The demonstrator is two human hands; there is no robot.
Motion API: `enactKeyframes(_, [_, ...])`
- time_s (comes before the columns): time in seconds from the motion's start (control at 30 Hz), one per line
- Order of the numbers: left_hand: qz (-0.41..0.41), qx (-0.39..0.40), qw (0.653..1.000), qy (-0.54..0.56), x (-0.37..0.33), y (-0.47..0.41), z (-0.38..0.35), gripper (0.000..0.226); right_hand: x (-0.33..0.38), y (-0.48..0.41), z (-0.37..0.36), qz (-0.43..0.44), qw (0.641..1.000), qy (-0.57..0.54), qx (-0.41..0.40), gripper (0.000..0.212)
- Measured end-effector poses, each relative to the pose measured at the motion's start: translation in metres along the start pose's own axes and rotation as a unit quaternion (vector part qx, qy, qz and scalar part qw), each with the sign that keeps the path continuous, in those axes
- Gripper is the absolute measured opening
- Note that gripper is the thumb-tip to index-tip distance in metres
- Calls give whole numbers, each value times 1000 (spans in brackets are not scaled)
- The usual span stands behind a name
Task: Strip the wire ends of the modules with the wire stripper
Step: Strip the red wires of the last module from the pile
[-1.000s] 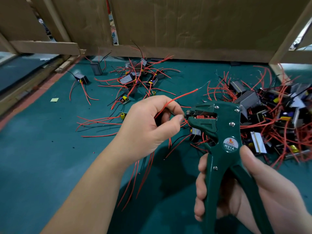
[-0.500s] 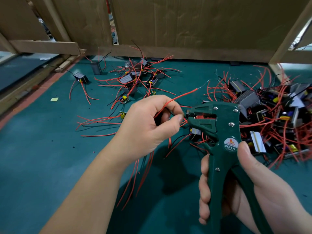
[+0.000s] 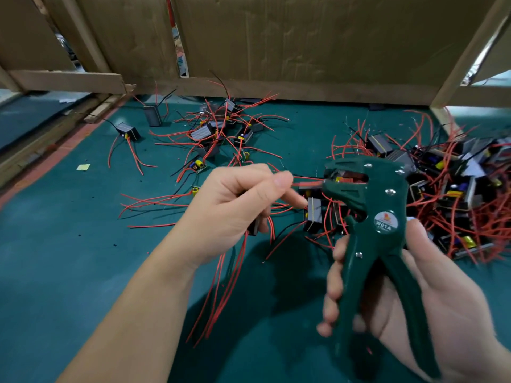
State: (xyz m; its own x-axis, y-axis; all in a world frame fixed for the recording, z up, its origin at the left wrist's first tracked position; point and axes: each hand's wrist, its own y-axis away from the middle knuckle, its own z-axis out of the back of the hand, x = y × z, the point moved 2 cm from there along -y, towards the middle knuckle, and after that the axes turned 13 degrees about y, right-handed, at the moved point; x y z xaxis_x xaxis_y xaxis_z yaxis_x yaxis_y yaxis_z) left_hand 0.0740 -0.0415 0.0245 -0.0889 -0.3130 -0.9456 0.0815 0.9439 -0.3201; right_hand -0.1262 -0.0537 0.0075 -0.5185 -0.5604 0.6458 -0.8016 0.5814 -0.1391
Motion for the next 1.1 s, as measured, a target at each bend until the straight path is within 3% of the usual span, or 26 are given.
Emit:
enactKeyframes(0.07, [-9, -1, 1000, -27, -1, 0, 3, 28, -22, 5, 10, -56, 997, -46, -22, 62])
enactKeyframes(0.13, [-10, -15, 999, -33, 1, -1, 6, 26, -27, 16, 17, -11, 998, -65, -22, 60])
enactKeyframes(0.23, [-8, -37, 999, -21, 4, -2, 9, 19, -29, 20, 20, -30, 995, -39, -84, 62])
enactKeyframes(0.4, [-12, -44, 999, -19, 4, -2, 10, 15, -32, 19, 24, -87, 995, -8, -45, 61])
enactKeyframes(0.53, [-27, -25, 995, -90, 3, -2, 11, 14, -35, 19, 17, -122, 992, 37, -21, 58])
enactKeyframes(1.0, [-50, -39, 985, -160, 10, -4, 10, 32, -29, 15, -4, -117, 992, -3, -42, 56])
enactKeyframes(1.1, [-26, -57, 990, -123, 10, -3, 10, 31, -31, 16, -1, -118, 992, 17, -43, 56])
